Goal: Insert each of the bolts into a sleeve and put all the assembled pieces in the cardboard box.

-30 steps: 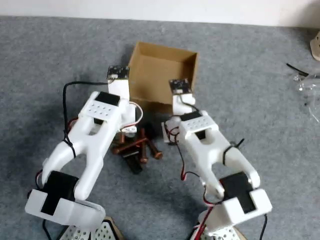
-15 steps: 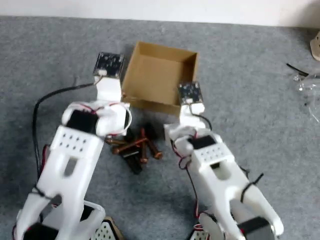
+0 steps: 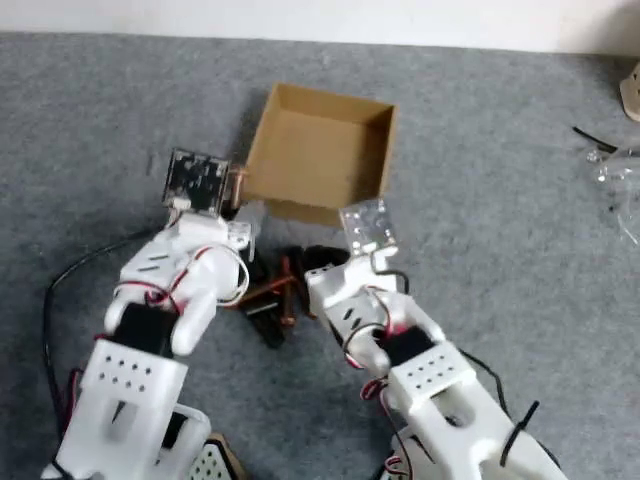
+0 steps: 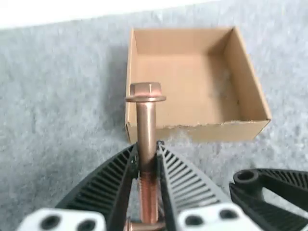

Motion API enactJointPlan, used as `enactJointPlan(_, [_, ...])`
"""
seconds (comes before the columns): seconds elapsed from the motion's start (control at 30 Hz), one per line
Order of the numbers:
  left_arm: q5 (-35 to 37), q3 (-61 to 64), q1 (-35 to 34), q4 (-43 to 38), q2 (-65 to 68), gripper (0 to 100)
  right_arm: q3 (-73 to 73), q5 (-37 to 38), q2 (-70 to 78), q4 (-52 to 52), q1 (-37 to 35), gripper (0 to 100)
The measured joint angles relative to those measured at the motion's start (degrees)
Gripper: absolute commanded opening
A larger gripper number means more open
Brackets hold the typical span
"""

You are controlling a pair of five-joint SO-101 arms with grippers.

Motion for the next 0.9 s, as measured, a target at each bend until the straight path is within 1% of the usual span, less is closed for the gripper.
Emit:
enactJointPlan(0.13, [0.26, 0.88, 0.0, -2.9, -4.31, 0, 1.23, 0.0, -2.02, -3.69, -0.53, 0.4])
enactJointPlan(0.3, [7.21, 0.88, 0.0, -6.15, -7.74, 0, 4.13, 0.26, -2.29, -7.12, -5.27, 0.4])
enactJointPlan(0.47, [13.1, 0.88, 0.0, -8.53, -9.41, 0, 6.77, 6.68, -2.37, -14.95, -8.97, 0.4])
enactJointPlan(0.57, [16.0, 0.88, 0.0, -8.62, -10.46, 0, 8.7, 8.09, -2.37, -20.22, -9.41, 0.4])
enactJointPlan(0.73, [16.53, 3.25, 0.26, -8.79, -15.3, 1, 11.78, 8.62, -2.37, -25.14, -9.41, 0.4])
enactJointPlan(0.9, [16.62, 10.81, 5.63, -9.58, -22.68, 1, 13.89, 8.62, -2.37, -29.89, -9.41, 0.4])
